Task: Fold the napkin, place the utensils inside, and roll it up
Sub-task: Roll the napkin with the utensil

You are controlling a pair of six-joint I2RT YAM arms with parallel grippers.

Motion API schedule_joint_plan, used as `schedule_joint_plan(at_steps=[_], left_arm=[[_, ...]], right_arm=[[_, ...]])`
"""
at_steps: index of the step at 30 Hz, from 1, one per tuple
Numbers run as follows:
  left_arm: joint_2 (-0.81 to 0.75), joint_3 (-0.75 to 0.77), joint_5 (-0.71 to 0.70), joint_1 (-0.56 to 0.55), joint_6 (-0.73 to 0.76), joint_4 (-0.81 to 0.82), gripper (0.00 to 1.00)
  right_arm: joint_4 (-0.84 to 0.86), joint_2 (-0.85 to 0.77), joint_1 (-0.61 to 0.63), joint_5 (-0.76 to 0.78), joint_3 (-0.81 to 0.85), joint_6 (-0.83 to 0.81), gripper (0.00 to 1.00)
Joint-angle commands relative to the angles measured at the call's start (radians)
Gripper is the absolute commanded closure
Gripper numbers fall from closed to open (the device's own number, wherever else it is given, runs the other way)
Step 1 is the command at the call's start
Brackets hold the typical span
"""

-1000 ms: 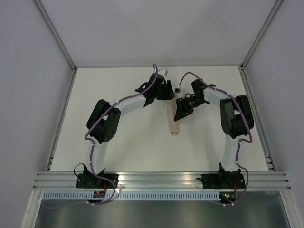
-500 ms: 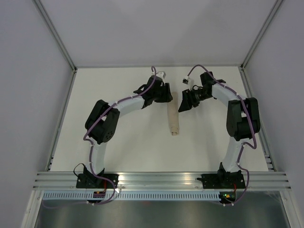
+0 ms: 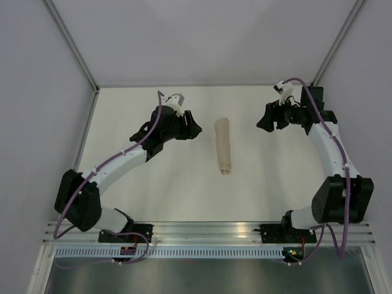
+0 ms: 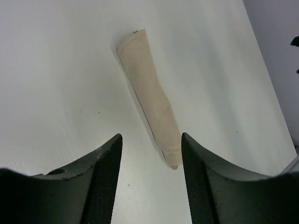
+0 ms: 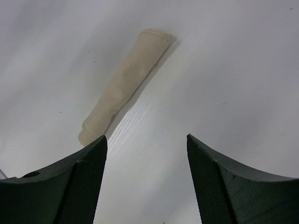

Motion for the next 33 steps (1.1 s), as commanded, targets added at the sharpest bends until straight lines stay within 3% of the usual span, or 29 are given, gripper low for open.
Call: schedule_joint_plan(at_steps=[1,8,15,33], left_arm=[[-0.203,-0.100,0.013,0.020,0.048,-0.026,0.41],[-0.497,-0.266,-0.017,0.020,0.059,-0.138,0.41],[-0.683,-0.297,-0.046,0.020,0.111,-0.296,0.40],[-0.738,-0.311,-0.046,0.020,0.182,-0.336,0.39]], right_arm=[[0.002,-0.136,-0.029,0.095,-0.047,-0.008,0.25],[-0.025,-0.269,-0.064,0.183,-0.110,0.014,0.24],[0.002,-0.389,-0.090,0.218,-0.173,0.052,0.21],[0.027,-0.417,-0.096,0.263,-0.205,0.051,0.19]])
